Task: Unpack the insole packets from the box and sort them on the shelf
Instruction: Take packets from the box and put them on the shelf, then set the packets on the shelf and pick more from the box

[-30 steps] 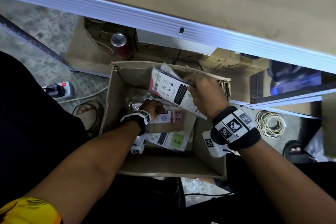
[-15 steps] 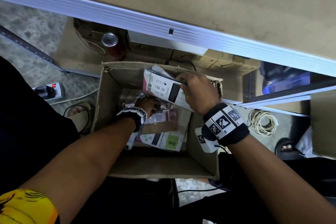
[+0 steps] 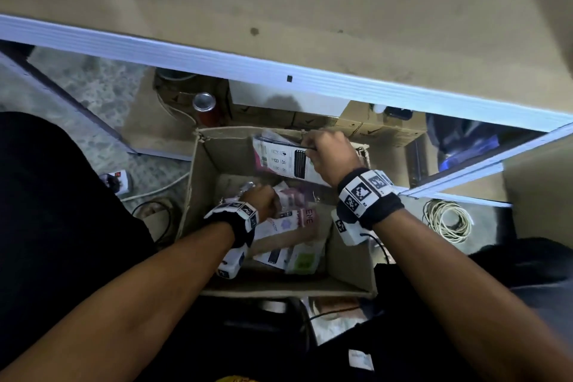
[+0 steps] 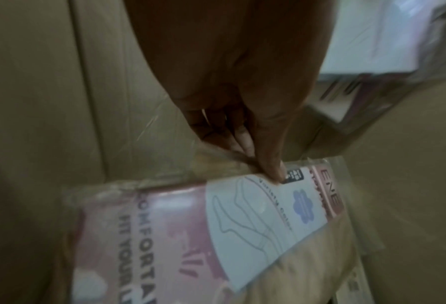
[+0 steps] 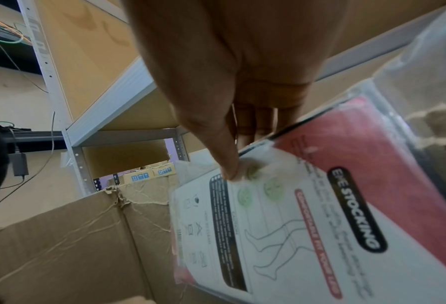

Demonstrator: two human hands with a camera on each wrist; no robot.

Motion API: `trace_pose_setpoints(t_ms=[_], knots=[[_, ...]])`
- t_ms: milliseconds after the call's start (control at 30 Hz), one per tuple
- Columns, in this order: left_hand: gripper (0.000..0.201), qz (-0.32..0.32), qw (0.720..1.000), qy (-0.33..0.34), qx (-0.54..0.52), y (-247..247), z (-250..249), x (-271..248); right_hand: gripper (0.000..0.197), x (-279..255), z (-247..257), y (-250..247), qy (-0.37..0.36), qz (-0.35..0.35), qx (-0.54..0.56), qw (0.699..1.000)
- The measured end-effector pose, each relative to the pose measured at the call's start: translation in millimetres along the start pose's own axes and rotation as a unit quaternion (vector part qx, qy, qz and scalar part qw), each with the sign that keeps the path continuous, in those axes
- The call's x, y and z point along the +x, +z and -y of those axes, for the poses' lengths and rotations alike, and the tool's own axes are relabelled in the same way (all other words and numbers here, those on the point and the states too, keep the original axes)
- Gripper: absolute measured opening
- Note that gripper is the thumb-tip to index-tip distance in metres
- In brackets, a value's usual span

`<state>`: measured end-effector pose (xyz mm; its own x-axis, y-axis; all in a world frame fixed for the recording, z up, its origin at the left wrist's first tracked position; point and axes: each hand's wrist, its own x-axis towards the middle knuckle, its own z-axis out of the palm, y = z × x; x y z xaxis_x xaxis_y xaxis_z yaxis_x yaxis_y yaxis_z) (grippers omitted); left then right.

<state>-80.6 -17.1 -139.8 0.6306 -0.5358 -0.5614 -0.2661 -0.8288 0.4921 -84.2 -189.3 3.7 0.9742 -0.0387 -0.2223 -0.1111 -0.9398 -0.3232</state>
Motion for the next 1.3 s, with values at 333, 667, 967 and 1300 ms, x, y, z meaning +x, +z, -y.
trace_pose_setpoints(t_ms=[333, 667, 967, 1300], knots=[[0.008, -0.104, 0.986, 0.080, 0.105, -45, -38, -48, 0.029, -25, 13, -11, 0.015, -0.038, -0.024, 0.999], [0.010, -0.225, 0.955, 0.186, 0.057, -103, -39, -105, 0.022, -65, 14, -46, 0.028, -0.111, 0.052, 0.992], [0.007, -0.282, 0.912, 0.272, -0.118, -159, -40, -166, 0.019, -112, 15, -117, 0.053, -0.220, 0.185, 0.956], [0.008, -0.351, 0.815, 0.274, -0.372, -232, -44, -200, 0.014, -148, 22, -171, 0.046, -0.263, 0.381, 0.885]])
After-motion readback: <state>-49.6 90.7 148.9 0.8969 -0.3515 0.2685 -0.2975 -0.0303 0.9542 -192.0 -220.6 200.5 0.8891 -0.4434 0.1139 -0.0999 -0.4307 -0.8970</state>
